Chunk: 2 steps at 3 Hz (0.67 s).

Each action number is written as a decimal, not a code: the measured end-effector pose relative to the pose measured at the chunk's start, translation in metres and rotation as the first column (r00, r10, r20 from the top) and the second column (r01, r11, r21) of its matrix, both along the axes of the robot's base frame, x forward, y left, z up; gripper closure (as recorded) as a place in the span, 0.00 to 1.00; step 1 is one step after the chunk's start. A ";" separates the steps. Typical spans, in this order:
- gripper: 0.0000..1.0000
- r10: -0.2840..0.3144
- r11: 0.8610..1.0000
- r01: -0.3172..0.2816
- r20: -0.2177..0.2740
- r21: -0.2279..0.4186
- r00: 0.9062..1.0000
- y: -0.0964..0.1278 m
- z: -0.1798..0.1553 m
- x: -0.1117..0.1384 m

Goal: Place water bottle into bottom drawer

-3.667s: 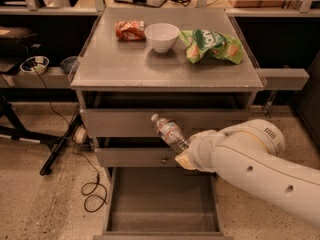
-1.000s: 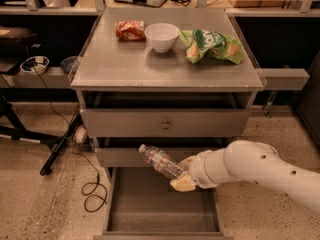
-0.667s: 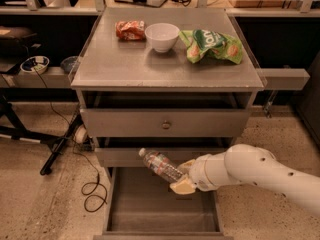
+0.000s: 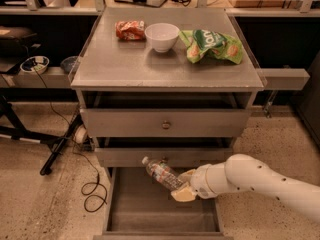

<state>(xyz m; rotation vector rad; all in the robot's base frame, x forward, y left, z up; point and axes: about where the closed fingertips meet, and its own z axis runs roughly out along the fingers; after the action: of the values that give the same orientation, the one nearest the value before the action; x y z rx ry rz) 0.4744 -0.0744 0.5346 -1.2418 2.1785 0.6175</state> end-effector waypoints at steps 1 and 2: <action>1.00 -0.011 1.000 0.011 -0.029 0.011 1.000 -0.003 -0.024 0.002; 1.00 -0.024 1.000 0.025 -0.054 0.010 0.998 -0.006 -0.045 0.006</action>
Offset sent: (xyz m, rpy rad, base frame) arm 0.0127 -0.0115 -0.0689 0.0085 0.0805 -0.0471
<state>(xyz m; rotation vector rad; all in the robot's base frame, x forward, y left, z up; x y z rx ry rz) 0.4808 -0.0800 0.4899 -1.2039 2.2280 0.6588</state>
